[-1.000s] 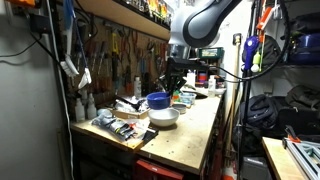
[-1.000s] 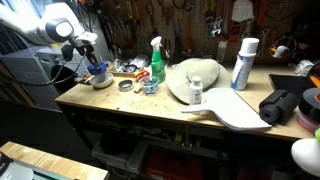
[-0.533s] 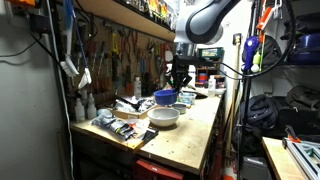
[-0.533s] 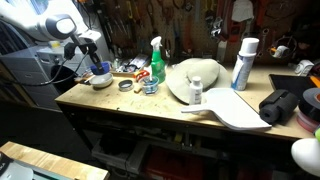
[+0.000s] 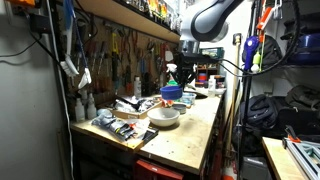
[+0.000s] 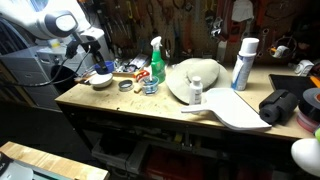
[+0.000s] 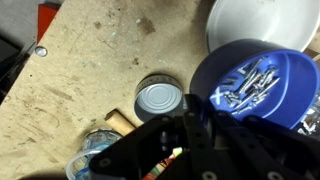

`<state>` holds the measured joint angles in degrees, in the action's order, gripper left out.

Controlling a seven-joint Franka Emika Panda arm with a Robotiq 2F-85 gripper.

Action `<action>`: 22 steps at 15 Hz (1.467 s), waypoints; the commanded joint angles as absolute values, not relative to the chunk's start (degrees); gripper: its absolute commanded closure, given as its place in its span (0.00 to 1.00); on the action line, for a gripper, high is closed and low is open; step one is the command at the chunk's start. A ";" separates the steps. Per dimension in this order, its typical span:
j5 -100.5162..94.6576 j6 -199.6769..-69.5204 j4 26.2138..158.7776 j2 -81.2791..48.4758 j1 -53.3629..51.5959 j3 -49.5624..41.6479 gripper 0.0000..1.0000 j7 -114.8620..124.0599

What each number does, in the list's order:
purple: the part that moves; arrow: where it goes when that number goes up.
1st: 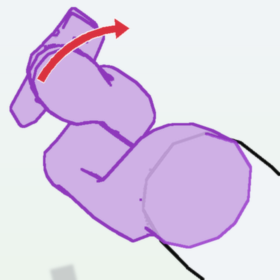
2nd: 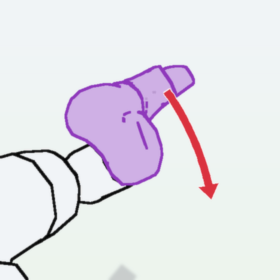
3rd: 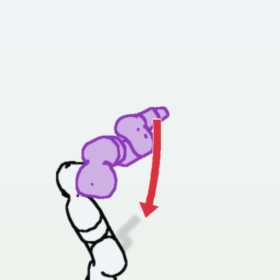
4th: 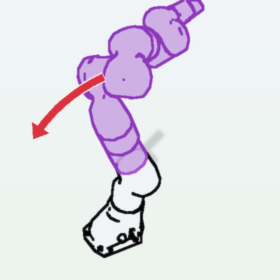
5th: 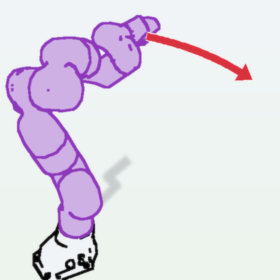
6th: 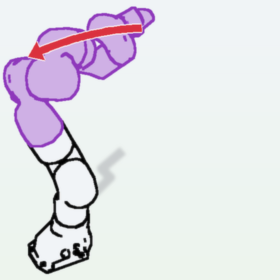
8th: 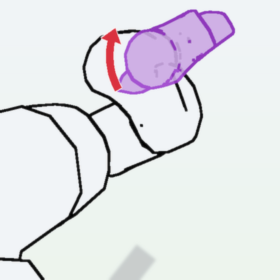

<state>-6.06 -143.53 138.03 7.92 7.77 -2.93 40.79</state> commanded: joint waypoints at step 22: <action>-37.15 -124.02 133.31 7.30 9.82 2.53 0.91 62.41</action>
<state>-34.77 -126.11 136.00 9.42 11.03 3.59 59.57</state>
